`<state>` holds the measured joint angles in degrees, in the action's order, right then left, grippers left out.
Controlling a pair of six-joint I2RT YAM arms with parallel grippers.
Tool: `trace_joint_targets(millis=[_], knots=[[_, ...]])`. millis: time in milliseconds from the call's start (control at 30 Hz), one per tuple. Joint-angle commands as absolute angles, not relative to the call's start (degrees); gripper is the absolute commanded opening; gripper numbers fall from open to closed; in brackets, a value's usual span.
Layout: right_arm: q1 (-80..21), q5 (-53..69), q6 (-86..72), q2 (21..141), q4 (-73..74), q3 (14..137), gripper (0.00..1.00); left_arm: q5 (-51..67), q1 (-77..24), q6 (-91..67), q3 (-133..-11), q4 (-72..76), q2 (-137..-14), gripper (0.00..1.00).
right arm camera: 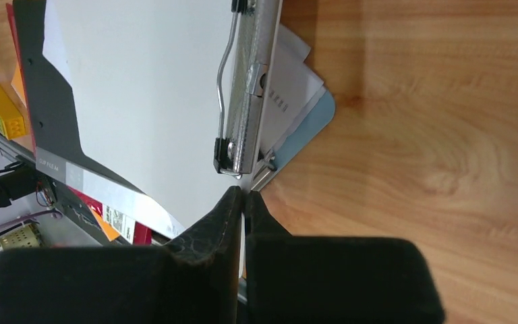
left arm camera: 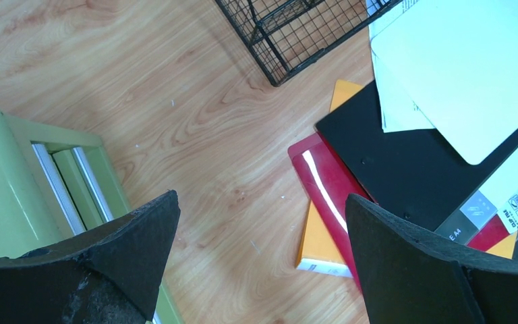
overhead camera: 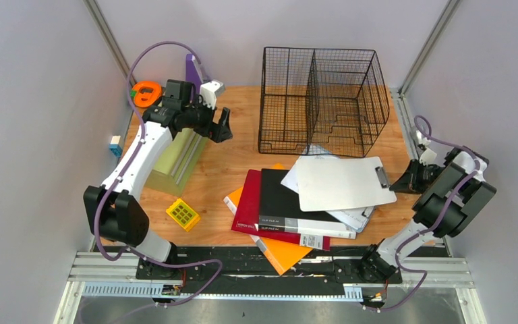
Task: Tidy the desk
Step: Pick up the folder from the center of the board.
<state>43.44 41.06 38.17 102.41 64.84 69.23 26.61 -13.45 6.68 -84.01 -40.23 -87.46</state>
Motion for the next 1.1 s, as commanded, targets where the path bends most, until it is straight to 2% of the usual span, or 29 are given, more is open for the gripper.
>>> trace_joint_targets(millis=[0, 467, 733, 1067], knots=[[45.06, 42.54, 43.94, 94.27, 72.49, 70.26, 0.0, 27.84, -13.86, 5.97, -86.0, -38.89, -88.34, 1.0], [46.14, 43.72, 45.58, 80.47, 81.95, 70.4, 0.0, 30.03, -14.58, 5.11, -86.66, -38.07, -88.09, 1.0], [46.09, 51.06, 50.06, 76.69, 88.11, 73.91, 0.0, 31.56, -16.5, 4.63, -87.02, -37.04, -88.33, 1.0], [45.97, 57.97, 53.63, 80.72, 88.07, 72.26, 0.0, 35.91, -19.99, 4.42, -86.8, -36.29, -90.82, 1.0]])
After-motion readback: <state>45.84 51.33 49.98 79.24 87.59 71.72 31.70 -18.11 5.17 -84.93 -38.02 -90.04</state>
